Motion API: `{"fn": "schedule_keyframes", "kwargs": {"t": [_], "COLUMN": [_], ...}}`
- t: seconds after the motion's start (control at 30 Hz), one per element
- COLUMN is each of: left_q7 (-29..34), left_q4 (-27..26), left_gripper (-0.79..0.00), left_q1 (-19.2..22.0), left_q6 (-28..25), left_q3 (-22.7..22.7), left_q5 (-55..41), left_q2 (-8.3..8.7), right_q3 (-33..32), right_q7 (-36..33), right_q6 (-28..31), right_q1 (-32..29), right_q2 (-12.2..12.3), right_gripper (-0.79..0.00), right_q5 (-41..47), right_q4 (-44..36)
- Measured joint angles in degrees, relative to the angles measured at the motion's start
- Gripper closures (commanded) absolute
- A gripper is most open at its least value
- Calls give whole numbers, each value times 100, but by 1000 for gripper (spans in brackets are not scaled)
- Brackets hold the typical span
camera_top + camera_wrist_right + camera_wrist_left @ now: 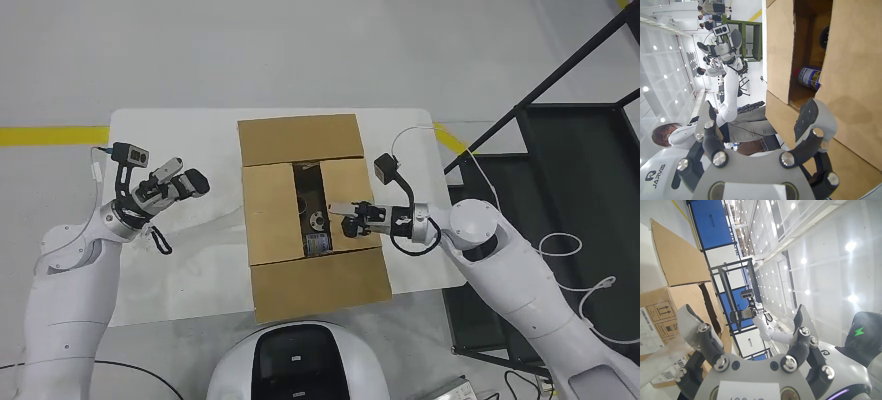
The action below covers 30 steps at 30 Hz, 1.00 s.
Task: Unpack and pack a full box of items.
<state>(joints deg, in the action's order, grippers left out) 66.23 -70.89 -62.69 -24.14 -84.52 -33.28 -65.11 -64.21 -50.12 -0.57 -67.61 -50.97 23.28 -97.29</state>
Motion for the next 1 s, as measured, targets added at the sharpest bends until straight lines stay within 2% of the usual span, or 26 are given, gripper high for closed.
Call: {"fn": "schedule_keyframes", "kwargs": {"t": [0.23, 0.33, 0.5, 0.77, 1.0], "left_q7": [-18, -236, -443, -107, -104], "left_q4": [-15, -178, -366, -349, -344], "left_gripper": [-785, -785, -785, -785, -785], "left_q1": [-11, -120, -239, -241, -223], "left_q6": [2, -71, -407, -227, -227], "left_q3": [2, -4, -52, -148, -129], "left_q5": [17, 461, 1538, 861, 683], "left_q2": [1, 30, 106, 154, 174], "right_q3": [43, 380, 1112, 1940, 2274], "right_q7": [1, -50, -1, 146, 29], "right_q6": [-44, -285, -398, -348, -324], "right_q1": [21, 321, 1039, 1709, 2025], "right_q2": [-7, -100, -372, -754, -972], "right_gripper": [-785, -785, -785, -785, -785], "right_q5": [-44, -201, -109, -123, -144], "right_q4": [-15, -25, 525, 1337, 1936]}}
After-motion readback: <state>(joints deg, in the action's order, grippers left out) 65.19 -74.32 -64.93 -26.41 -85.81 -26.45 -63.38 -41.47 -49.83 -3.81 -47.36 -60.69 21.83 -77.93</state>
